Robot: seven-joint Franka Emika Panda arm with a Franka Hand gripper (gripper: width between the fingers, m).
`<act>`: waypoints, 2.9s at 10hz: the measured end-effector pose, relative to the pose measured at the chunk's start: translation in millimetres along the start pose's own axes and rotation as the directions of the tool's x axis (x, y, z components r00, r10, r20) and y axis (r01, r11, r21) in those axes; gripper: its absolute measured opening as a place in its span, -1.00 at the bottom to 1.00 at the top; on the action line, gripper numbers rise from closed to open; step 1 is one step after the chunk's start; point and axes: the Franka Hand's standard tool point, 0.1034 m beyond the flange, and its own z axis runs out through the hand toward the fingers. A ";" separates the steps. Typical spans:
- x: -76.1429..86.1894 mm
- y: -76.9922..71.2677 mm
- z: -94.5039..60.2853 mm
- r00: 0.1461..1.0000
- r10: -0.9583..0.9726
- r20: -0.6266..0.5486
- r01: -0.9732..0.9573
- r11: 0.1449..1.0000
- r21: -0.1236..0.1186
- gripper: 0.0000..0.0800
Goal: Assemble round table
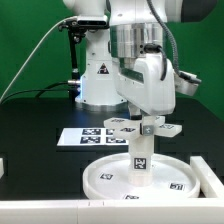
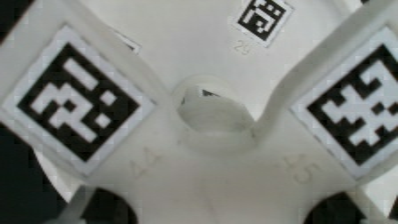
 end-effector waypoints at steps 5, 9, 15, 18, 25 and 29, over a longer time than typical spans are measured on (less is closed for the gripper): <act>-3.6 -2.1 -4.6 0.999 -0.031 0.006 0.032 0.999 -0.006 0.49; -7.7 -13.1 -32.3 0.886 -0.463 0.006 0.462 0.886 0.044 0.62; -9.6 -6.3 -21.9 0.475 -0.880 -0.006 0.880 0.474 0.028 0.62; 1.5 -4.4 -22.1 0.111 -0.994 -0.007 0.994 0.111 0.020 0.62; 0.0 -2.9 -16.2 0.005 -0.999 0.051 1.000 0.006 0.017 0.62; -2.8 -0.4 -8.9 0.024 -0.998 0.064 1.000 0.025 0.014 0.62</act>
Offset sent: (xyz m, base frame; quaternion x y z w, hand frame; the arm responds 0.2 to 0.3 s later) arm 0.0000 0.0000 0.0000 0.0000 0.0000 0.0000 1.0000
